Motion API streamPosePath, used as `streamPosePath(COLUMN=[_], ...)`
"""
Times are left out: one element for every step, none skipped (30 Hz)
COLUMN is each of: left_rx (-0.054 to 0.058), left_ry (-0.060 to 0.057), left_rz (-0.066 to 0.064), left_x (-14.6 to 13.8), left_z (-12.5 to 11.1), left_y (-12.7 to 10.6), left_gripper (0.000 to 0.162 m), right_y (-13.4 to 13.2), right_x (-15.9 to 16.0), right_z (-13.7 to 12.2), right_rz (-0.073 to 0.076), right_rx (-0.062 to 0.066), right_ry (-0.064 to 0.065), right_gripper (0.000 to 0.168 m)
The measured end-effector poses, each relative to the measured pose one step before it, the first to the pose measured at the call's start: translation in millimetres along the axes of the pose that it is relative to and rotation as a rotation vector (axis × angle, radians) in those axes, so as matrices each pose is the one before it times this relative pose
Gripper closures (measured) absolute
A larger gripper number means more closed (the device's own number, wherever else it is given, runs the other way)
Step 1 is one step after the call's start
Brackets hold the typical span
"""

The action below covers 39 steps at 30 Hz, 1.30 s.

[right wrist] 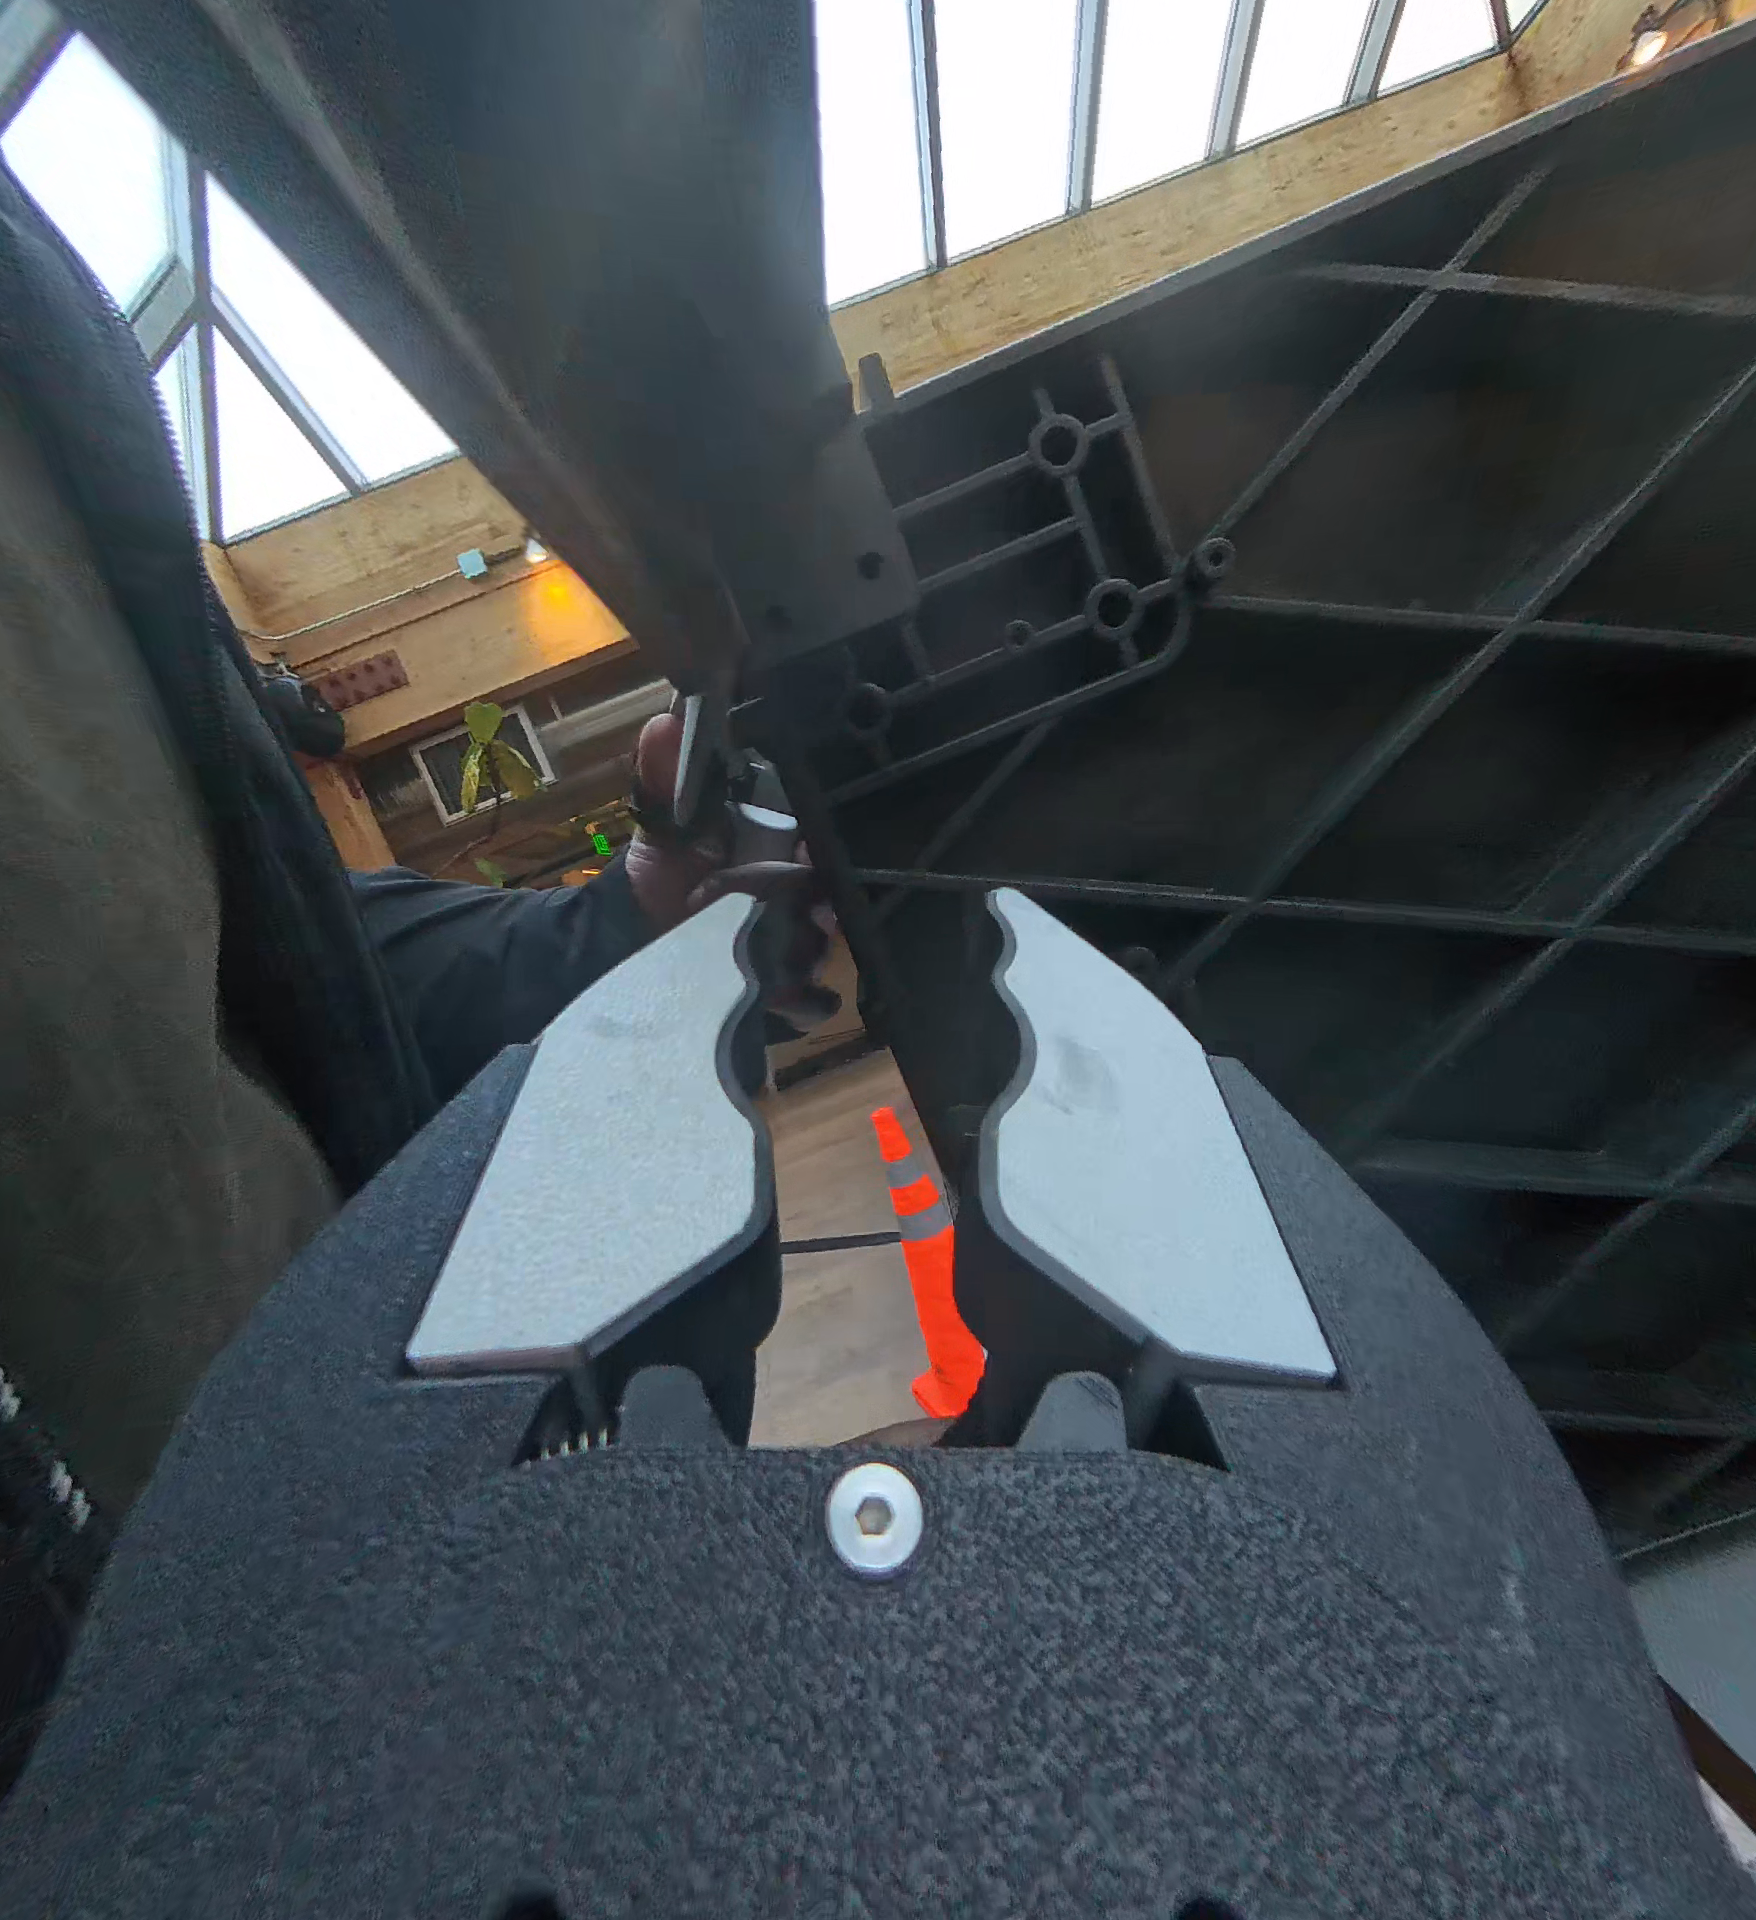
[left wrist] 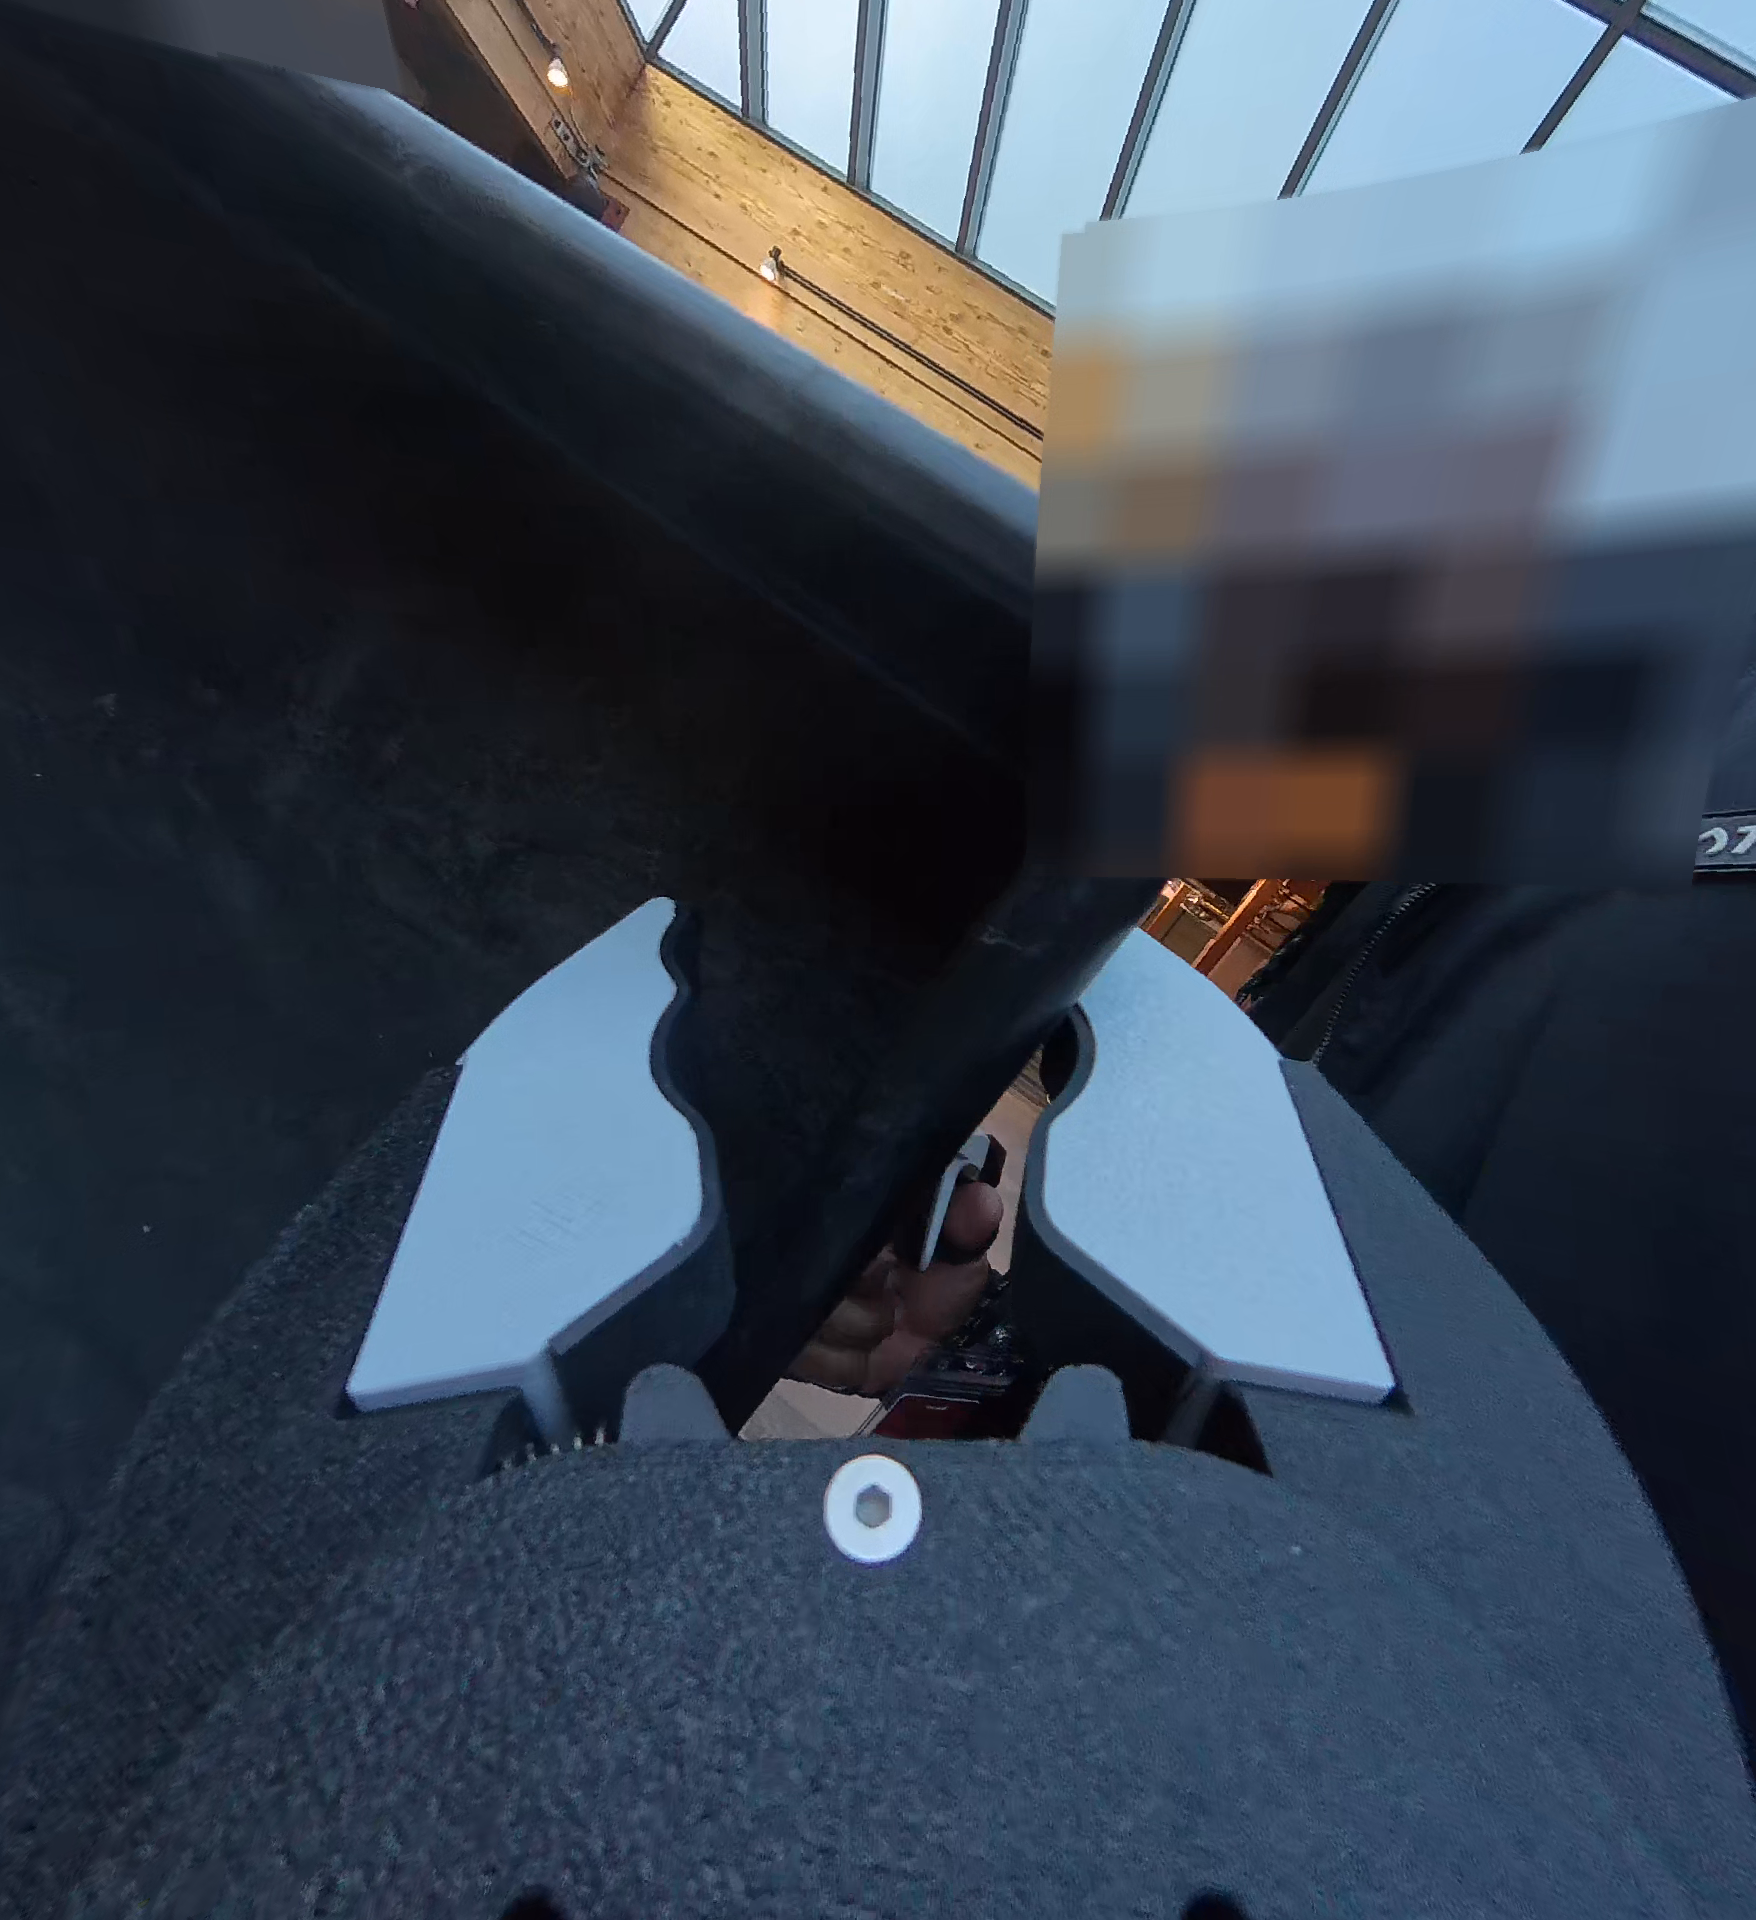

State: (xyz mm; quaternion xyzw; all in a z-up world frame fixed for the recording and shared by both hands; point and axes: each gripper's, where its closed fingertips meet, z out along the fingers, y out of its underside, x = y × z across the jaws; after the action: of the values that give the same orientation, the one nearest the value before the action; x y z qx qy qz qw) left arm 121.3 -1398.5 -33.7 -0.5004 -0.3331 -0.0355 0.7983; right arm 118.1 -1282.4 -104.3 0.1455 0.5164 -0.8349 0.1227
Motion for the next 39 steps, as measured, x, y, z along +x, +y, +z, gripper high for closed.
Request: streamPosePath(left_rx=[-0.0005, 0.0012, 0.0003, -0.0011, -0.0028, -0.0030, -0.0044, -0.0040, -0.0037, -0.0040, -0.0040, -0.0046, -0.0087, -0.0097, -0.0071, 0.0013, -0.0099, -0.0231, -0.0334, -0.0357, -0.0172, -0.0068, 0.0006, 0.0030, 0.0028, 0.0023, -0.0007, 0.0006, 0.0018, -0.0011, -0.0021, -0.0043, -0.0015, 0.0017, 0.0018, 0.0012, 0.0010, 0.0044, 0.0060], left_ry=[0.0008, 0.0000, -0.0007, 0.0005, 0.0015, 0.0016, 0.0021, 0.0011, 0.0021, 0.0044, 0.0028, 0.0035, 0.0041, -0.0020, -0.0168, -0.0148, 0.0003, 0.0138, 0.0345, 0.0302, 0.0244, 0.0137, 0.0078, 0.0037, -0.0020, -0.0039, -0.0048, -0.0084, -0.0068, -0.0019, 0.0023, 0.0043, 0.0025, -0.0006, -0.0010, -0.0005, -0.0006, -0.0034, -0.0038], left_rz=[0.0015, 0.0025, 0.0048, 0.0078, 0.0090, 0.0070, 0.0054, 0.0054, 0.0072, 0.0032, -0.0007, -0.0004, 0.0020, 0.0084, 0.0169, 0.0168, 0.0156, 0.0180, 0.0248, 0.0066, -0.0087, -0.0081, 0.0010, 0.0035, 0.0039, 0.0022, 0.0014, 0.0033, 0.0056, 0.0003, -0.0029, -0.0030, -0.0010, 0.0006, -0.0002, -0.0002, -0.0011, -0.0015, -0.0013], left_x=[0.10, -0.03, 0.16, 0.38, 0.48, 0.40, 0.34, 0.37, 0.41, 0.48, -0.10, -0.26, 0.14, -0.33, -2.60, -3.33, -1.28, 1.42, 3.74, 1.88, 0.46, -0.21, 0.23, 0.15, -0.58, -0.87, -0.61, -0.85, -0.66, -0.15, 0.15, 0.28, 0.22, -0.17, -0.05, 0.14, 0.24, -0.18, -0.42], left_z=[-0.14, -0.31, -0.20, -0.02, -0.09, -0.49, -0.61, -0.06, 0.18, 0.19, 0.25, 0.13, 0.35, 0.60, -0.26, -2.57, -1.43, 1.14, 1.66, 1.03, -0.18, -0.20, 0.08, 0.11, 0.18, 0.38, 0.55, 0.19, -0.13, -0.03, 0.06, 0.23, 0.20, -0.06, 0.00, 0.11, 0.35, 0.25, -0.04], left_y=[-0.02, -0.19, -0.21, -0.25, -0.35, -0.38, -0.23, -0.25, -0.07, 0.02, -0.13, -0.22, -0.07, -0.20, -1.32, -3.23, -1.65, 0.25, 1.30, 1.38, 0.08, -0.18, 0.04, 0.00, -0.27, -0.47, -0.18, -0.28, -0.33, -0.13, -0.07, 0.33, 0.06, -0.28, -0.23, -0.06, 0.15, -0.17, -0.33], left_gripper=[0.098, 0.098, 0.099, 0.100, 0.102, 0.103, 0.104, 0.105, 0.106, 0.107, 0.107, 0.108, 0.108, 0.109, 0.108, 0.108, 0.109, 0.113, 0.119, 0.123, 0.124, 0.125, 0.125, 0.126, 0.126, 0.125, 0.125, 0.124, 0.124, 0.124, 0.124, 0.124, 0.124, 0.124, 0.124, 0.124, 0.125, 0.124, 0.124], right_y=[0.85, 0.55, 0.11, -0.27, -0.56, -0.73, -0.85, -0.64, -0.24, 0.18, 0.35, 0.33, 0.22, 0.21, 0.68, 1.37, 2.22, 2.51, 1.70, 0.72, -0.51, -1.46, -2.12, -2.31, -2.11, -2.40, -2.87, -3.00, -2.39, -1.44, -0.33, 0.48, 1.28, 1.99, 2.85, 3.47, 4.09, 4.78, 5.69], right_x=[-1.71, -2.16, -2.04, -1.94, -2.21, -2.49, -2.58, -2.65, -2.78, -2.99, -2.78, -2.37, -2.38, -2.93, -3.07, -2.50, -1.45, -0.94, -0.34, 0.06, 0.24, 0.56, 0.33, -0.63, -1.37, -1.74, -1.81, -1.65, -1.82, -2.10, -2.14, -1.80, -1.24, -0.84, -0.09, 0.61, 1.22, 1.62, 2.01], right_z=[-0.17, -0.24, -0.14, 0.04, 0.27, 0.56, 0.83, 1.13, 1.31, 1.35, 1.50, 1.48, 1.33, 1.25, 1.25, 1.00, 0.62, -0.21, -0.79, -1.31, -1.67, -2.13, -2.14, -1.82, -1.26, -0.67, -0.53, -0.38, -0.10, 0.14, 0.17, 0.04, 0.07, -0.02, -0.08, -0.21, -0.22, -0.08, -0.08], right_rz=[-0.0049, -0.0055, -0.0053, -0.0045, -0.0028, -0.0015, -0.0019, -0.0032, -0.0046, -0.0065, -0.0087, -0.0105, -0.0126, -0.0162, -0.0217, -0.0292, -0.0383, -0.0478, -0.0524, -0.0510, -0.0493, -0.0469, -0.0400, -0.0267, -0.0111, 0.0000, 0.0063, 0.0091, 0.0092, 0.0088, 0.0084, 0.0083, 0.0086, 0.0097, 0.0105, 0.0083, 0.0065, 0.0076, 0.0102], right_rx=[-0.0039, -0.0029, -0.0006, 0.0018, 0.0036, 0.0049, 0.0053, 0.0045, 0.0019, -0.0007, -0.0025, -0.0039, -0.0053, -0.0085, -0.0147, -0.0237, -0.0337, -0.0406, -0.0413, -0.0388, -0.0340, -0.0273, -0.0189, -0.0121, -0.0088, -0.0024, 0.0058, 0.0105, 0.0104, 0.0077, 0.0046, 0.0021, 0.0005, -0.0016, -0.0041, -0.0053, -0.0060, -0.0089, -0.0130], right_ry=[0.0056, 0.0047, 0.0060, 0.0082, 0.0073, 0.0061, 0.0082, 0.0097, 0.0100, 0.0109, 0.0145, 0.0192, 0.0222, 0.0225, 0.0255, 0.0345, 0.0450, 0.0515, 0.0555, 0.0556, 0.0517, 0.0495, 0.0403, 0.0247, 0.0126, 0.0059, 0.0041, 0.0037, 0.0020, -0.0009, -0.0031, -0.0025, -0.0013, -0.0025, -0.0020, -0.0006, -0.0003, -0.0018, -0.0033], right_gripper=[0.129, 0.129, 0.129, 0.129, 0.128, 0.128, 0.128, 0.127, 0.127, 0.127, 0.126, 0.125, 0.125, 0.124, 0.123, 0.122, 0.121, 0.119, 0.116, 0.116, 0.113, 0.112, 0.111, 0.111, 0.111, 0.111, 0.111, 0.111, 0.111, 0.111, 0.112, 0.112, 0.112, 0.112, 0.112, 0.112, 0.112, 0.112, 0.112])
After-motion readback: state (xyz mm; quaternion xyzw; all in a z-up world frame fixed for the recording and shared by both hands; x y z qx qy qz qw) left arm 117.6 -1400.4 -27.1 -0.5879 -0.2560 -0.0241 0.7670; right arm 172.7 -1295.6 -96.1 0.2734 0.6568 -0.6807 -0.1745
